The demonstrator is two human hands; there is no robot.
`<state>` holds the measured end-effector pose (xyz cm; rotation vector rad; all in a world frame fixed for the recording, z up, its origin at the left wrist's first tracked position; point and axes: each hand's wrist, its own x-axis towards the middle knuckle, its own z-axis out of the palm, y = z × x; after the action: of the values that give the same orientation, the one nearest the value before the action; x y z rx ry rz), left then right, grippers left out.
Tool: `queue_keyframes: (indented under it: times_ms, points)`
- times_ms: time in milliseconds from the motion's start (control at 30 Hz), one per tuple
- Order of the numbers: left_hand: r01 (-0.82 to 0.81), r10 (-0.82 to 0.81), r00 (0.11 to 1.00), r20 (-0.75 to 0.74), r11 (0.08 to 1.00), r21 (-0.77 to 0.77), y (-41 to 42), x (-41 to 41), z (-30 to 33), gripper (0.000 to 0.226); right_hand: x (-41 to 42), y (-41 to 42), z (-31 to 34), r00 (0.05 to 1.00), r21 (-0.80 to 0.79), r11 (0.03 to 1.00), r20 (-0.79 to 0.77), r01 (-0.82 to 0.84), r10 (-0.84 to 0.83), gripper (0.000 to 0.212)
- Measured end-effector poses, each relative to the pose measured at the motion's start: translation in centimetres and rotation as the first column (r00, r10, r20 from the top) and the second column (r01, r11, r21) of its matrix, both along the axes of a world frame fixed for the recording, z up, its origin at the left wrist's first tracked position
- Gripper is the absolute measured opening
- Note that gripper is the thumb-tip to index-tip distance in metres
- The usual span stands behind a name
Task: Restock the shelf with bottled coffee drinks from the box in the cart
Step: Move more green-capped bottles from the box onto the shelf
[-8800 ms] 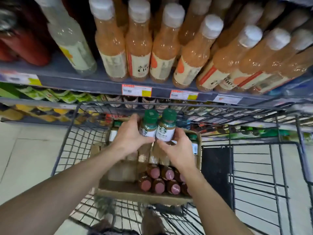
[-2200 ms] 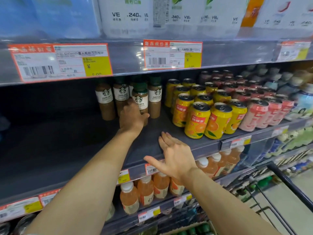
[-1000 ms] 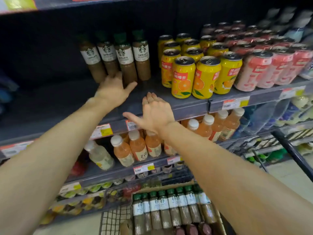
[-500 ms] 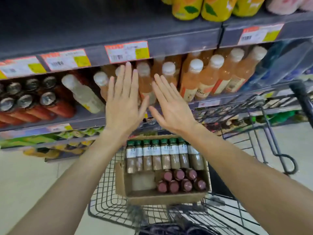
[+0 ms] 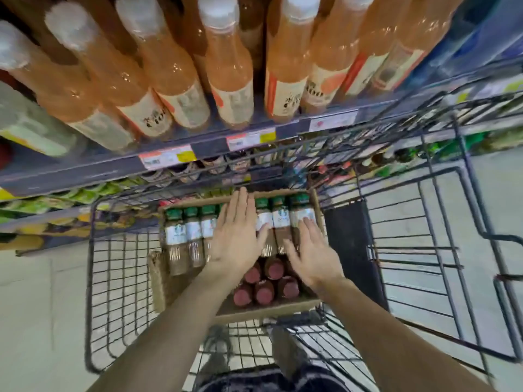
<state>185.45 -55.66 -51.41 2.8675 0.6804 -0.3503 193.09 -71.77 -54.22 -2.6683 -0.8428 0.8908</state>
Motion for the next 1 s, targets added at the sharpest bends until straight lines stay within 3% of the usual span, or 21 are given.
queue_keyframes:
  times_ms: [200,467,667,800,1000]
  points:
    - [-0.027,0.008,0.983,-0.184,0.995,-0.100,-2.8,-1.5,-4.3,0.071,0.9,-2.6,-2.7,0.988,-0.021,0.990,-0.053,0.143,-0.144,0.060]
    - [-0.062,0.035,0.935,-0.353,0.996,-0.065,-2.2,-2.2,-7.1,0.070,1.6,-2.1,-7.0,0.917,0.003,0.919,-0.075,0.393,-0.392,0.045]
    - [-0.239,0.195,0.893,-0.406,0.969,-0.059,1.2,-3.8,-8.5,0.074,2.7,-1.1,-9.1,0.908,-0.008,0.910,0.073,0.414,-0.412,0.031]
    - [-0.273,0.237,0.872,-0.429,0.962,-0.024,3.2,-5.3,-9.6,0.075,3.0,-0.3,-9.8,0.903,-0.053,0.907,0.134,0.417,-0.407,0.034]
    - [-0.306,0.309,0.878,-0.366,0.950,0.069,5.1,-7.2,-10.6,0.069,3.1,1.0,-10.6,0.906,-0.018,0.909,0.092,0.416,-0.413,0.050]
